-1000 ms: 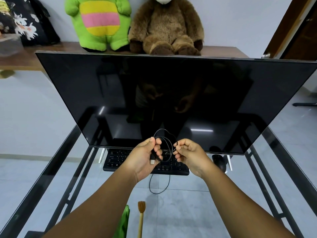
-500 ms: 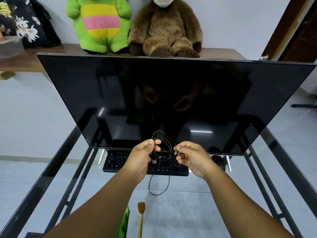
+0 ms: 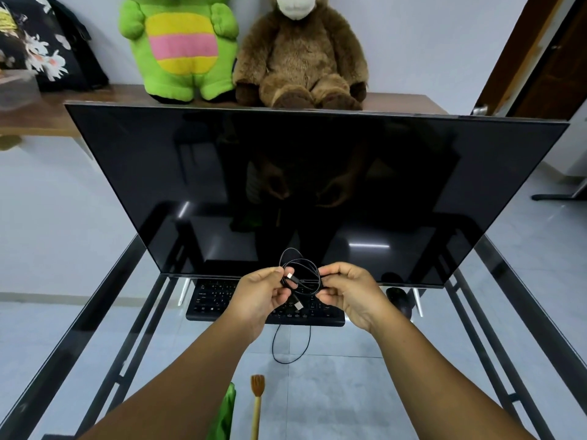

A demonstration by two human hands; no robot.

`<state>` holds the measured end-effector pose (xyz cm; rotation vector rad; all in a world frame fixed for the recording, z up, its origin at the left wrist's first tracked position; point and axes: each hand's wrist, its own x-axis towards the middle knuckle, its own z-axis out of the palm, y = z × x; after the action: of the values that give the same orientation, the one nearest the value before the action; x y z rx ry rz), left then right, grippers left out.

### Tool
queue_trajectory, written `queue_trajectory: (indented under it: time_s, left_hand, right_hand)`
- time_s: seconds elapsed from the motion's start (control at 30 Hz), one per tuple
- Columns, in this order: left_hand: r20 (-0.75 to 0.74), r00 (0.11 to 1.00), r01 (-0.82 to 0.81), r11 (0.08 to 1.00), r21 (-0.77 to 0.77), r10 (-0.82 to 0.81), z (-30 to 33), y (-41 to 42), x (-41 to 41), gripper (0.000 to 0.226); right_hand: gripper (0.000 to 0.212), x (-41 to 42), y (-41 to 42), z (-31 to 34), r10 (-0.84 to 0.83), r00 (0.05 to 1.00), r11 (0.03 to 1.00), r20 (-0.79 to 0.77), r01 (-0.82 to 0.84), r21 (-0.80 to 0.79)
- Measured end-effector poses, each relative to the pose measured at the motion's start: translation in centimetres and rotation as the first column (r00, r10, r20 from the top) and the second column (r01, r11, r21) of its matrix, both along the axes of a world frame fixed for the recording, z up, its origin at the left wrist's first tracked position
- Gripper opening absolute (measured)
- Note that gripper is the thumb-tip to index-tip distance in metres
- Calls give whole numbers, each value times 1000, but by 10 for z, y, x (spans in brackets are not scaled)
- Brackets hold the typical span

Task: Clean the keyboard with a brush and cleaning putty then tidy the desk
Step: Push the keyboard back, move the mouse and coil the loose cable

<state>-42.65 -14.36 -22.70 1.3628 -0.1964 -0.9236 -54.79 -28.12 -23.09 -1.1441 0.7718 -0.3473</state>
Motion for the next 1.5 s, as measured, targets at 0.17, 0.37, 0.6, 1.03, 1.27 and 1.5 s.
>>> queue_trajectory:
  time_s: [0.17, 0.37, 0.6, 1.03, 1.27, 1.5]
  left_hand:
    - [7, 999, -39, 999, 30, 39, -5, -2, 0, 21]
    - [-76, 997, 1, 1000, -18, -2, -13, -7, -8, 23]
    - [82, 993, 89, 996, 13, -90, -20, -20, -27, 74]
    - [94, 995, 30, 999, 32, -33, -50, -57, -63, 45]
    - [184, 979, 65, 991, 121, -87, -62, -70, -77, 67]
    - [176, 984, -46, 992, 119, 24, -59, -75, -84, 44]
  right_hand:
    - [20, -4, 2, 1, 31, 999, 998, -10, -31, -58]
    - [15, -4, -1, -9, -134, 988, 979, -82, 119, -166]
    - [20, -14, 1, -29, -302, 951, 948, -68, 291, -131]
    - [16, -44, -20, -58, -407, 909, 913, -88, 406, -29]
    - [11, -55, -27, -66, -455, 885, 890, -103, 456, -17]
    - [15, -54, -30, -70, -440, 894, 897, -84, 442, 10]
